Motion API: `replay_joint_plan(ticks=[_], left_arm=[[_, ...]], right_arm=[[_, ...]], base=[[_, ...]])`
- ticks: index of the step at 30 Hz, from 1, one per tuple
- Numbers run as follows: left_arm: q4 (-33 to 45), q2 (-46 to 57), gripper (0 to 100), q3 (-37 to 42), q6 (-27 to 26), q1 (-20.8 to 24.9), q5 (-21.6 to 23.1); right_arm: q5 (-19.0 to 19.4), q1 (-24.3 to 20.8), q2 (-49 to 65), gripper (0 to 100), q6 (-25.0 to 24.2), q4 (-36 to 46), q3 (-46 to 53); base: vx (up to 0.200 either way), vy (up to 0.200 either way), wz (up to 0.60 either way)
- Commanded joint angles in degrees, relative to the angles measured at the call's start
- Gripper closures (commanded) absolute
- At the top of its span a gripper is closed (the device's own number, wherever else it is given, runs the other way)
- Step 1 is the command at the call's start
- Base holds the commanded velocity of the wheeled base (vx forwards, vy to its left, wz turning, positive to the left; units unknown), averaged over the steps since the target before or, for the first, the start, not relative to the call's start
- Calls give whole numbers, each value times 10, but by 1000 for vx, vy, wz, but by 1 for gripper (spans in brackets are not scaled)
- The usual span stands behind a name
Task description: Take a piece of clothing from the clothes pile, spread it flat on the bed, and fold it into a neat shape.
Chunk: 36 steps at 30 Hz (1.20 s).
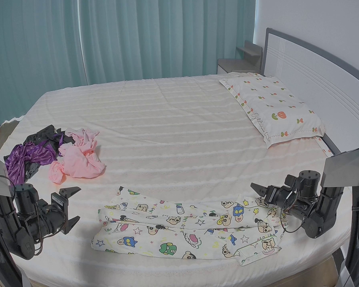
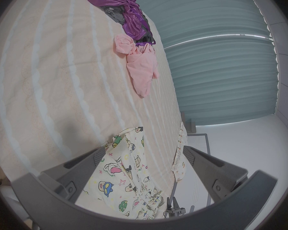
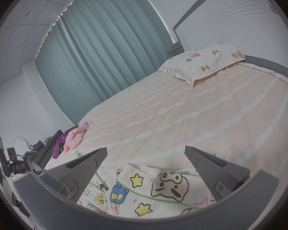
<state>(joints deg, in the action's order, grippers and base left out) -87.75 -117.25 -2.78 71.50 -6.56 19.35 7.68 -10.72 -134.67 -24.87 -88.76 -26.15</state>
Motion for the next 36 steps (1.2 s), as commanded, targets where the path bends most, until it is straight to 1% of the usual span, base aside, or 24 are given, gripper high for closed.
replay_joint_plan(ticks=[1, 11, 23, 25, 28, 31, 34, 36], left_arm=[[-6, -10, 0, 5, -3, 1, -1], [-12, -15, 0, 5, -3, 1, -1], [-12, -14, 0, 9, -4, 1, -1], [-12, -12, 0, 14, -5, 1, -1], [-14, -8, 0, 28, -8, 2, 0], [-13, -8, 0, 28, -6, 0, -1], [-12, -6, 0, 28, 0, -2, -4], [-12, -5, 0, 28, 15, -2, -11]], right_arm=[[1, 8, 7, 0, 2, -4, 17], [1, 8, -13, 0, 4, -12, 43], [-2, 16, -18, 0, 3, -12, 33], [-13, 13, -19, 0, 3, -12, 32], [-41, 10, -22, 0, 3, -12, 30], [-51, 5, -19, 0, 3, -12, 29], [-54, 2, -14, 0, 1, -12, 32], [-54, -4, -16, 0, -2, -12, 35]], base=[[0, 0, 0], [0, 0, 0], [0, 0, 0], [0, 0, 0], [0, 0, 0], [0, 0, 0], [0, 0, 0], [0, 0, 0]])
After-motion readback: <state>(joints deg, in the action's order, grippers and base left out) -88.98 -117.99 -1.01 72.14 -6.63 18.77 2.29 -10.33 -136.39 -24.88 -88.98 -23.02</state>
